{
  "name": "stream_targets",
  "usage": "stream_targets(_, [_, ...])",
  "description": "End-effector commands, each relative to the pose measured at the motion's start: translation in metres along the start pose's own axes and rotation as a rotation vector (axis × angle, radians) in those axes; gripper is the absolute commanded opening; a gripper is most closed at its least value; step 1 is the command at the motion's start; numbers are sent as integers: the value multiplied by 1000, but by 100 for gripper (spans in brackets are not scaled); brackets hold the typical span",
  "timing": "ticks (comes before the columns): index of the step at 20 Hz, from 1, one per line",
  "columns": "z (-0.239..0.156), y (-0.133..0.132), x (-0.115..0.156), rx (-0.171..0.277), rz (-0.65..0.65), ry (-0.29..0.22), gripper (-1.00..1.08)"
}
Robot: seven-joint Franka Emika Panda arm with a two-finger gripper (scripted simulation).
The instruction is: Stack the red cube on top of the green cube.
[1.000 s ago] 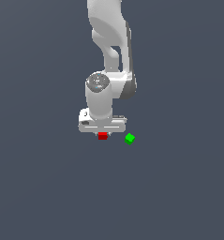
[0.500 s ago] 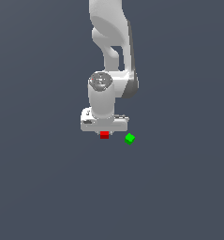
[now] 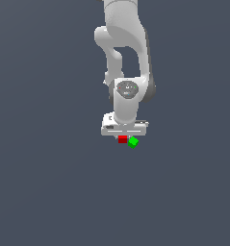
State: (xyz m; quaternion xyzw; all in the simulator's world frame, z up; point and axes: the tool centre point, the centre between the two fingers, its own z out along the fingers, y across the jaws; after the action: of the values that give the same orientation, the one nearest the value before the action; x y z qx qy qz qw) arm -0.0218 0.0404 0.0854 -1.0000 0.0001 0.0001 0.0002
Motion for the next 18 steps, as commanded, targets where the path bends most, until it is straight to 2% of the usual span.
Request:
stream_targets(1, [8, -22, -4, 0, 0, 1, -100])
stream_targets(6, [20, -49, -7, 0, 0, 0, -100])
stream_targets(11, [24, -59, -8, 0, 0, 0, -100])
stream_targets(12, [24, -59, -8, 0, 0, 0, 100])
stream_targets(18, [24, -59, -8, 0, 0, 0, 100])
